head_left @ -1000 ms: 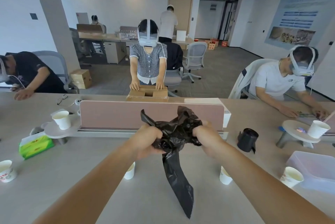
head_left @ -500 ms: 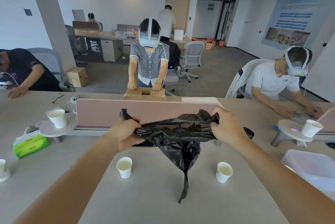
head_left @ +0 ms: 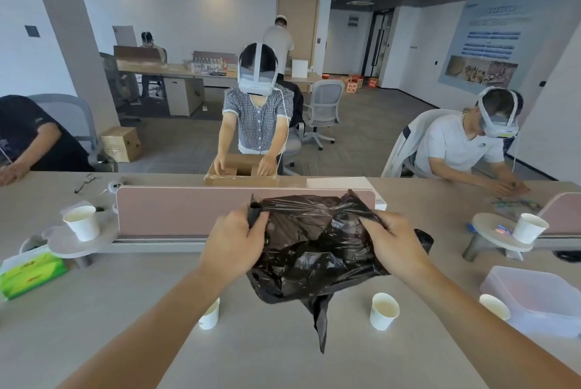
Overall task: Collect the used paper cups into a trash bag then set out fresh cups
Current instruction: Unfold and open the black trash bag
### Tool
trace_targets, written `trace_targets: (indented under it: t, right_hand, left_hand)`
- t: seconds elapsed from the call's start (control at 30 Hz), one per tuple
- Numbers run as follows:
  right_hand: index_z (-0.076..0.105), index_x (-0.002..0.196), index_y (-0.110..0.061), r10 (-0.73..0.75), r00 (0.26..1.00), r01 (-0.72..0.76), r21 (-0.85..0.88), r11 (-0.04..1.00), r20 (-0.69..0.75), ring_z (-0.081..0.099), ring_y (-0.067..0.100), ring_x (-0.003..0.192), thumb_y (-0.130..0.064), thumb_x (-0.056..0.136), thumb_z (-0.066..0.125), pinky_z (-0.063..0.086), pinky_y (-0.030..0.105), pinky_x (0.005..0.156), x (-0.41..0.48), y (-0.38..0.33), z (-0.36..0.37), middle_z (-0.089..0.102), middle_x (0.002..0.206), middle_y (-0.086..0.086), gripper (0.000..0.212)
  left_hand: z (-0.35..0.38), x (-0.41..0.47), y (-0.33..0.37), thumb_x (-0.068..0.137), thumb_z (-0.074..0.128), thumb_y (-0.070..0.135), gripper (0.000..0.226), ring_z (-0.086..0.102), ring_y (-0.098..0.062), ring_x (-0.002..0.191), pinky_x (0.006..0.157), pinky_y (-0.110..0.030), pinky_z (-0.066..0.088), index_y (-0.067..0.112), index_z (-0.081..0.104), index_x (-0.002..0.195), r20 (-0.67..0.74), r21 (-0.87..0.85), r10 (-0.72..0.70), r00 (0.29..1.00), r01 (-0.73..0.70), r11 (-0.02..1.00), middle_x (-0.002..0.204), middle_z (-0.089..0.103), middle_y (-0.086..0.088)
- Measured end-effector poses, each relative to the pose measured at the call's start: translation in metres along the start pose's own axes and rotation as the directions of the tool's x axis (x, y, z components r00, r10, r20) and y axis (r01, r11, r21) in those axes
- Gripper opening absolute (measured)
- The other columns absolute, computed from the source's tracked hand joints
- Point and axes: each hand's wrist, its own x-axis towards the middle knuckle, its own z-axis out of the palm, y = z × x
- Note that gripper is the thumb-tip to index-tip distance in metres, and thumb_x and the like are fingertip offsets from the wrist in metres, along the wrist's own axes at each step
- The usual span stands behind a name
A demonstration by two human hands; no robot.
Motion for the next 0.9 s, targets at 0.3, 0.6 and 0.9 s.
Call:
trace_targets:
  t: [0.3, 0.6, 0.9]
  right_hand:
    - [0.070, 0.073, -0.019, -0.024, 0.998, 0.033, 0.148, 0.988, -0.057, 0.068, 0.015, 0.073, -0.022, 0.098, 0.053, 0.047, 0.029, 0.066, -0.006, -0.004, -0.012, 0.073, 0.072, -0.001, 0.030]
    - [0.069, 0.088, -0.029, -0.046, 0.984, 0.066, 0.108, 0.992, -0.174, 0.066, 0.012, 0.084, -0.030, 0.094, 0.057, 0.046, 0.026, 0.068, -0.005, -0.007, -0.024, 0.072, 0.085, -0.007, 0.013]
    - [0.067, 0.106, -0.029, -0.355, 0.886, 0.295, -0.228, 0.928, -0.300, 0.055, 0.006, 0.095, -0.021, 0.090, 0.048, 0.040, 0.019, 0.083, -0.006, 0.008, -0.032, 0.061, 0.102, -0.010, 0.026]
  left_hand:
    - [-0.004, 0.008, 0.012, 0.097, 0.051, 0.024, 0.018, 0.061, -0.004, 0.069, 0.058, -0.011, 0.043, 0.038, 0.054, 0.086, -0.106, -0.044, 0.209, 0.972, -0.215, 0.976, 0.060, 0.064, 0.006]
    - [-0.011, 0.017, 0.011, 0.092, 0.053, 0.045, 0.019, 0.062, -0.020, 0.070, 0.062, -0.030, 0.050, 0.037, 0.065, 0.104, -0.272, -0.155, 0.304, 0.913, -0.354, 0.922, 0.073, 0.067, -0.004]
    - [-0.016, 0.038, -0.013, 0.087, 0.070, 0.032, 0.020, 0.063, -0.017, 0.082, 0.068, -0.026, 0.049, 0.026, 0.061, 0.103, -0.103, 0.371, 0.388, 0.916, -0.327, 0.869, 0.097, 0.066, 0.006]
